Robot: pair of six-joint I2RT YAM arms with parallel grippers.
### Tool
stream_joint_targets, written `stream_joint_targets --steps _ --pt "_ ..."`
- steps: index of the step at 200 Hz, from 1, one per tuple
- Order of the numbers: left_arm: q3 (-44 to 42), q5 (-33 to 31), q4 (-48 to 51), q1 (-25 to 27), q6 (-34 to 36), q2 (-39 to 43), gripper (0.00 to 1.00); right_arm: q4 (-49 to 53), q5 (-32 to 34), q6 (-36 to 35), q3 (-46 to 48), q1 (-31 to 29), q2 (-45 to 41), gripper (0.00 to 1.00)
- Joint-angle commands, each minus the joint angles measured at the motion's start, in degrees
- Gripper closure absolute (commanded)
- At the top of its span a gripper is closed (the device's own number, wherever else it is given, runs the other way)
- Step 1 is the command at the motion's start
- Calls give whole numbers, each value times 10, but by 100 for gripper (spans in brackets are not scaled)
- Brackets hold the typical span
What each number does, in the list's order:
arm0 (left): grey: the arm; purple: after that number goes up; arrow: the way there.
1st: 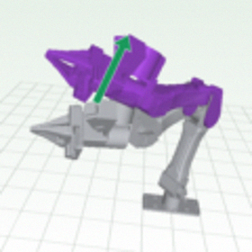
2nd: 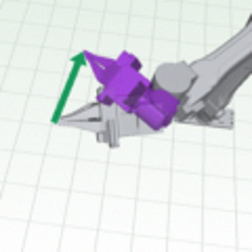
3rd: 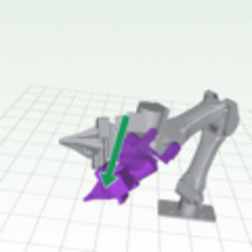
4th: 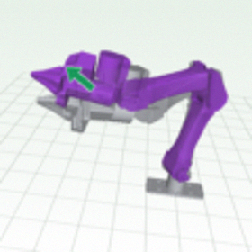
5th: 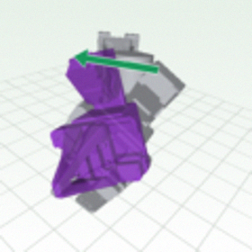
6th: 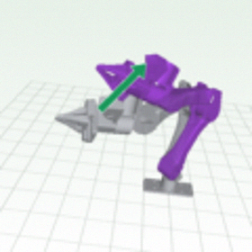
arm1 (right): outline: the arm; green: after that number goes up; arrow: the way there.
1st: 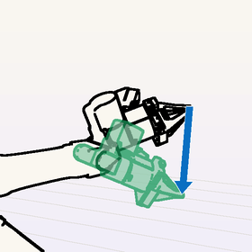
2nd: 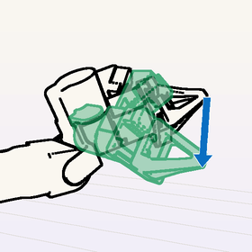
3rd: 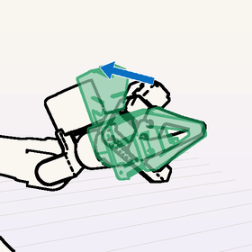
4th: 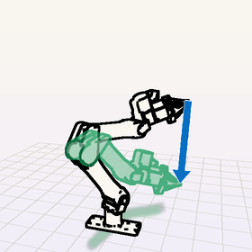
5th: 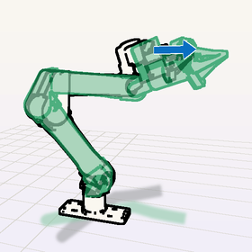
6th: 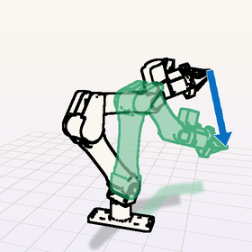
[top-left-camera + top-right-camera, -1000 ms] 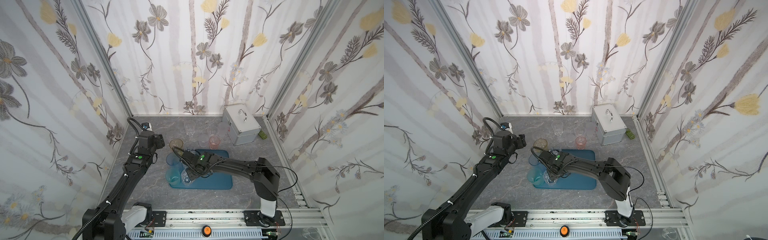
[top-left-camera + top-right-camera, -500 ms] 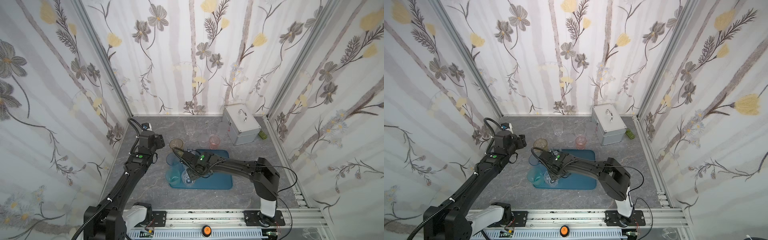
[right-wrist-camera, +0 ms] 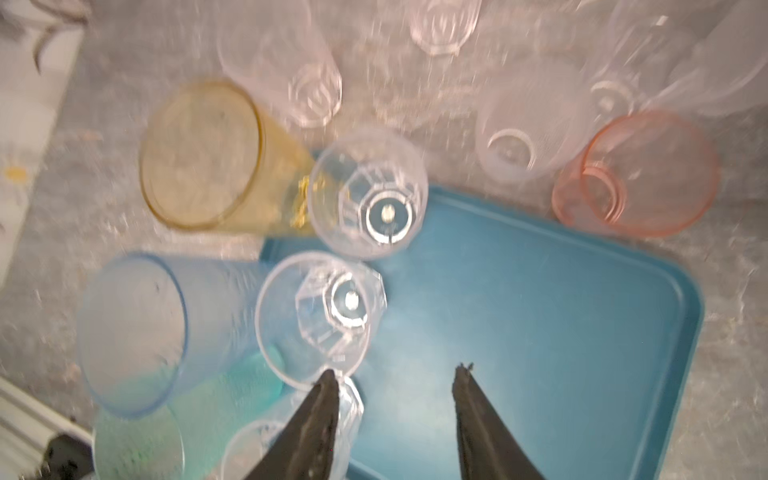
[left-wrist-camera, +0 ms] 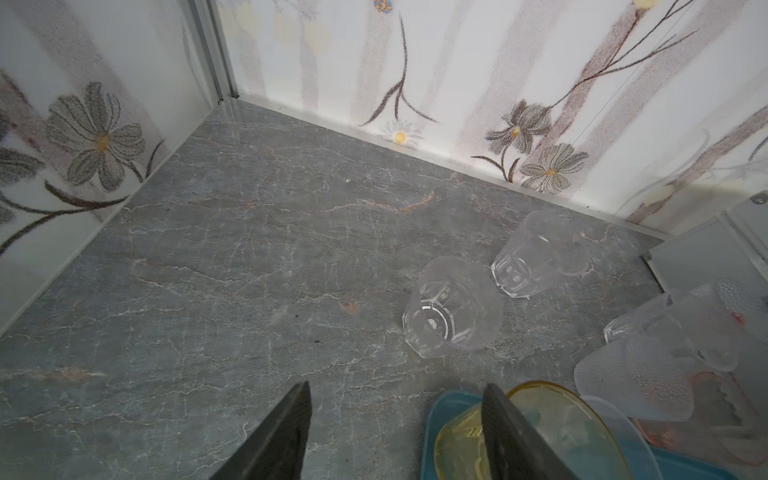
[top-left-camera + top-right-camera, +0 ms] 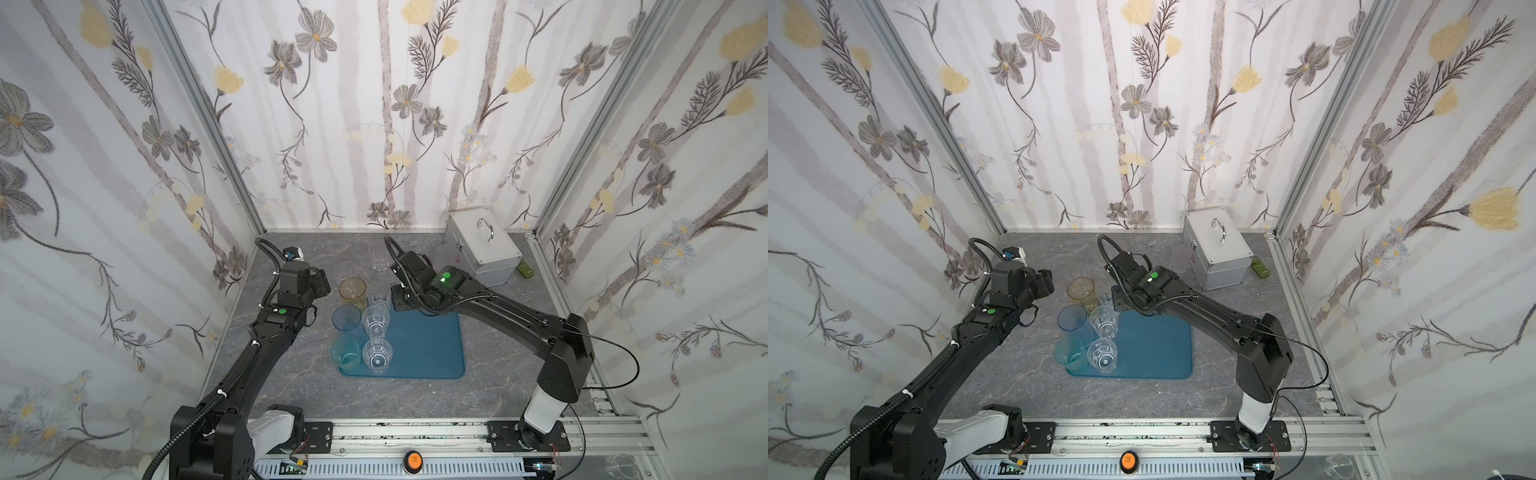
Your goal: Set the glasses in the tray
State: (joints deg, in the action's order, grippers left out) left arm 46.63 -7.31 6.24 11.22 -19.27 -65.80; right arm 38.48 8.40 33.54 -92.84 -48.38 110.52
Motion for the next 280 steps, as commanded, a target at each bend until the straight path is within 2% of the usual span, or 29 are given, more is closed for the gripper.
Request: stream_joint_targets --steps 1,27,54,130,168,211,280 --pt "-7 -26 -11 22 -38 -6 32 -109 20 15 -16 47 29 53" --pt "-8 -48 -11 31 -27 -10 31 -134 5 24 -88 88 80 53" --pt "-9 -44 -11 31 -21 -16 30 -172 -5 -1 -155 110 147 51" --pt "-30 -30 -11 35 -43 -5 30 -201 -100 -23 -341 169 344 50" --pt "-44 -40 -11 38 -39 3 31 -244 -159 6 -359 173 385 50" --pt "-58 -42 -11 59 -49 -2 31 -265 -179 22 -402 171 433 49" --pt "-49 -56 -11 63 -51 -19 31 -215 -144 -4 -415 170 469 53"
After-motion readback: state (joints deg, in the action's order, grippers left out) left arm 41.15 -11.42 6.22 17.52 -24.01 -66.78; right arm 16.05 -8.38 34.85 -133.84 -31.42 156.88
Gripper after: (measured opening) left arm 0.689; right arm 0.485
